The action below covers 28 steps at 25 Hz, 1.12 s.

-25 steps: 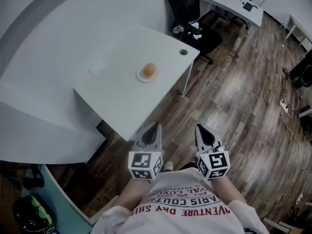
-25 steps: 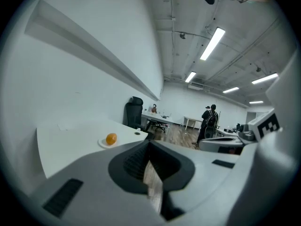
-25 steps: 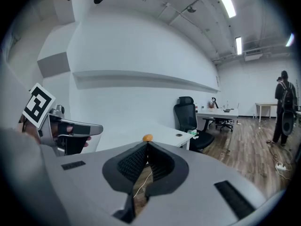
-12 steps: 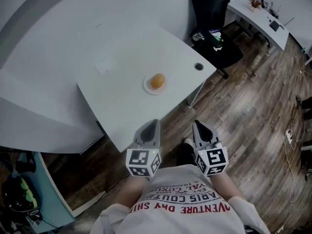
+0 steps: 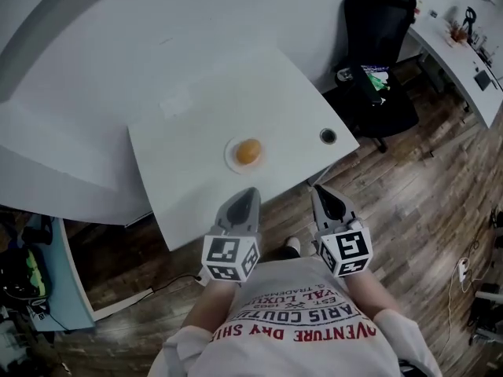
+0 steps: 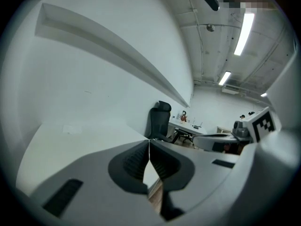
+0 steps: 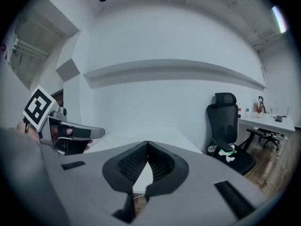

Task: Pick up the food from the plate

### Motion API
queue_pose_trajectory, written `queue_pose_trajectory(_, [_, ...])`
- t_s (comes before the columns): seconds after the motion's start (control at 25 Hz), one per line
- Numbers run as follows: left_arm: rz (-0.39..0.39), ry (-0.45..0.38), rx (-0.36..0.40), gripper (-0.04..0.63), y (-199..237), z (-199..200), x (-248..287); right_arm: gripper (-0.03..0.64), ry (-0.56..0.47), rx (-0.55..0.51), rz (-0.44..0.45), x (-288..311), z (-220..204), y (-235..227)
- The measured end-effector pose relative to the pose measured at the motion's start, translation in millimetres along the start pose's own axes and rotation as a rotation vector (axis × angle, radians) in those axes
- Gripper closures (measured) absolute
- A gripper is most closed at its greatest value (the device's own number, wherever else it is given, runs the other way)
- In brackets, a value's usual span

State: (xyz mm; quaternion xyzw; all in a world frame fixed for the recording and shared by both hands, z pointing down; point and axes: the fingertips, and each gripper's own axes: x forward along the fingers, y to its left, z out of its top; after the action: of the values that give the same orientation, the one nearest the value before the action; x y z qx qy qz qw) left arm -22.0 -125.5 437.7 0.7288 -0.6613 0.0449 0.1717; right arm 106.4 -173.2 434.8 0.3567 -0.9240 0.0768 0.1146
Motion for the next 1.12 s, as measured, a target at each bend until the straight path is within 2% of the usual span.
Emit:
queue_pose_trajectory(0.16, [0.054, 0.023, -0.005, 0.588, -2, -7, 24, 0.606, 0.031, 0.007, 0.056, 24, -8, -24])
queue_pose_trajectory(0.32, [0.115, 0.058, -0.012, 0.588, 16, -14, 39, 0.606, 0.060, 0.009, 0.113, 51, -11, -29])
queue_pose_trajectory(0.44, [0.109, 0.075, -0.022, 0.588, 31, -15, 53, 0.606, 0.074, 0.004, 0.139, 78, -10, -26])
queue_pose_trajectory(0.72, [0.119, 0.053, -0.028, 0.588, 77, 5, 90, 0.606, 0.065, -0.010, 0.176, 144, 11, -18])
queue_pose_trajectory(0.96, [0.091, 0.125, -0.026, 0.588, 110, 2, 121, 0.606, 0.092, -0.004, 0.152, 194, 25, -28])
queue_pose_trajectory(1.12, [0.104, 0.163, -0.040, 0.588, 123, -5, 136, 0.606, 0.109, -0.012, 0.161, 221, 26, -33])
